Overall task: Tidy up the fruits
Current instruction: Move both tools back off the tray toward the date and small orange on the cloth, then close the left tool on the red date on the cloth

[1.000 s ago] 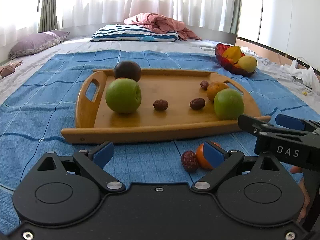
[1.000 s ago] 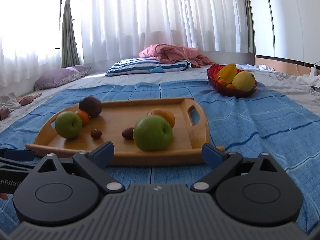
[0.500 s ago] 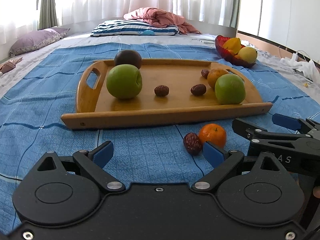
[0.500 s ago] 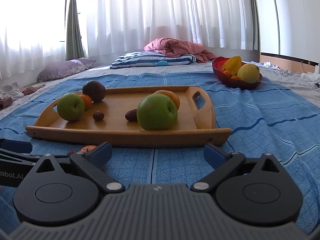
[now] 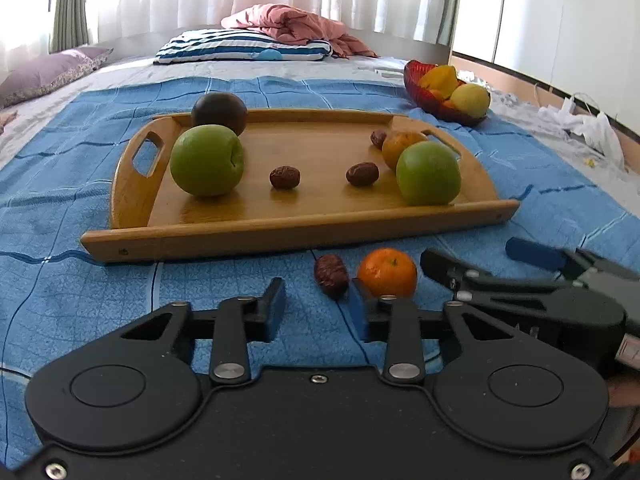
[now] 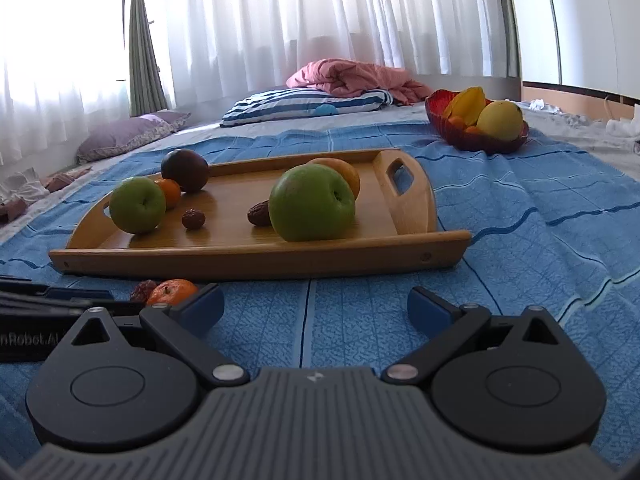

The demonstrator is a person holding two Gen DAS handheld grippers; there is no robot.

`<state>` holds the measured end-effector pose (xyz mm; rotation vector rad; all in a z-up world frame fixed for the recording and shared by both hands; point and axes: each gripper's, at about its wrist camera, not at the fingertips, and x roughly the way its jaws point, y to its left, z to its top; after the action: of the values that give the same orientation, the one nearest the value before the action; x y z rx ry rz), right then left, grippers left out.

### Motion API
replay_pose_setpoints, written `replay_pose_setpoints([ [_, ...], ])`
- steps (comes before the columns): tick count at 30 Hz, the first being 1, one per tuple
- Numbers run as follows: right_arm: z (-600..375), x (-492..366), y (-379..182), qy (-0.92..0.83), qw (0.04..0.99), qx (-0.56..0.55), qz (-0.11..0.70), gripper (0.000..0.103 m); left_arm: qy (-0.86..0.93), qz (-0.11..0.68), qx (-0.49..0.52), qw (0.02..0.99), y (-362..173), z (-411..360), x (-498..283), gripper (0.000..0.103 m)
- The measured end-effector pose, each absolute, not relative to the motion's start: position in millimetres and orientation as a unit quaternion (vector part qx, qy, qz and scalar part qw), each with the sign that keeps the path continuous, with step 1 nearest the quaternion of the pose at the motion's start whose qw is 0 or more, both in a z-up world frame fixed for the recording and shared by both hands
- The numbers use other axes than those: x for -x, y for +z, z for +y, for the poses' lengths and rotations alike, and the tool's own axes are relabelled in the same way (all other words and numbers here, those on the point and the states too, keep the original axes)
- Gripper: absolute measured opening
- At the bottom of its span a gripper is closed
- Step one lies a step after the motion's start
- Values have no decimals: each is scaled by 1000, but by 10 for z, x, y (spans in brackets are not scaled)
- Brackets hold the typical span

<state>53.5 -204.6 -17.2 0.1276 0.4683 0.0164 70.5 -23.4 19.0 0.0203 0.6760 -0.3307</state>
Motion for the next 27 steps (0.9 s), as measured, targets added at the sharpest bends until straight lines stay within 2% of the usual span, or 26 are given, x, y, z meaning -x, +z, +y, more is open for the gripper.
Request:
replay_pose_setpoints([
  [4,-2005,-520,-177,15,973,-47,227,103,-160,334,2,929,198,-227,-757,23],
  [19,-1967,-531,-150,41,971,-31,235,103,-143,347,50,926,159,-259,-1038,23],
  [27,-1896,-475,-126,66,968,-12,242,102,-132,347,42,928,182,-262,-1046,24],
])
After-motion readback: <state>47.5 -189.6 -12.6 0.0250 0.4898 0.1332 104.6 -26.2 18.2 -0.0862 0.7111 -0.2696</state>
